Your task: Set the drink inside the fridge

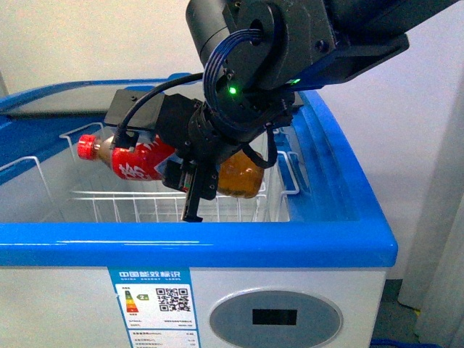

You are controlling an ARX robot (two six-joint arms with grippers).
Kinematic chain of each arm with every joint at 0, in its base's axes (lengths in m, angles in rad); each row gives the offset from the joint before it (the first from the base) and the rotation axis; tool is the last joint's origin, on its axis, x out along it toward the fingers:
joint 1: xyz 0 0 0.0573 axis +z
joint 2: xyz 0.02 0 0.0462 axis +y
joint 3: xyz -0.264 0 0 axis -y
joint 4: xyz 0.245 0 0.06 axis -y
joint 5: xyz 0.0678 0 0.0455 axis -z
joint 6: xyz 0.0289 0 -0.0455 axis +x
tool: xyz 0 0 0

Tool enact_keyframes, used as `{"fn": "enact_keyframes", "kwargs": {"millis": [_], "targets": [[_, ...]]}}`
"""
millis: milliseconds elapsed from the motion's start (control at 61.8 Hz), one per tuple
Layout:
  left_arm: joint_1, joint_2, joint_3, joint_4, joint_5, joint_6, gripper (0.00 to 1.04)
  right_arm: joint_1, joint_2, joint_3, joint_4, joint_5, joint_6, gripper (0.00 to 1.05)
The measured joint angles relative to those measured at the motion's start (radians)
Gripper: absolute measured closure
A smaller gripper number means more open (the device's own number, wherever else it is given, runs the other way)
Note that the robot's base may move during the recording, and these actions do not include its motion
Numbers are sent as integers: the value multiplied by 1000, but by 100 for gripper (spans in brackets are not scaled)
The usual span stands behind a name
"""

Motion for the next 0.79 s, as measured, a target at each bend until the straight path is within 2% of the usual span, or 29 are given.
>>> {"fn": "enact_keyframes", "kwargs": {"millis": [453, 470, 615, 729, 793], "targets": [[0, 0, 0, 0, 0, 0, 102, 34, 194, 54, 50, 66, 8, 68], [0, 0, 0, 0, 0, 0, 99, 36, 193, 56, 50, 66, 5, 67], [0, 0, 0, 0, 0, 0, 69, 43, 192, 60, 71, 56, 8, 36], [0, 0, 0, 0, 0, 0, 41, 43, 119, 59, 103, 36, 96, 10], [0, 0, 0, 0, 0, 0, 30, 39, 72, 58, 115, 37, 147, 6]]}}
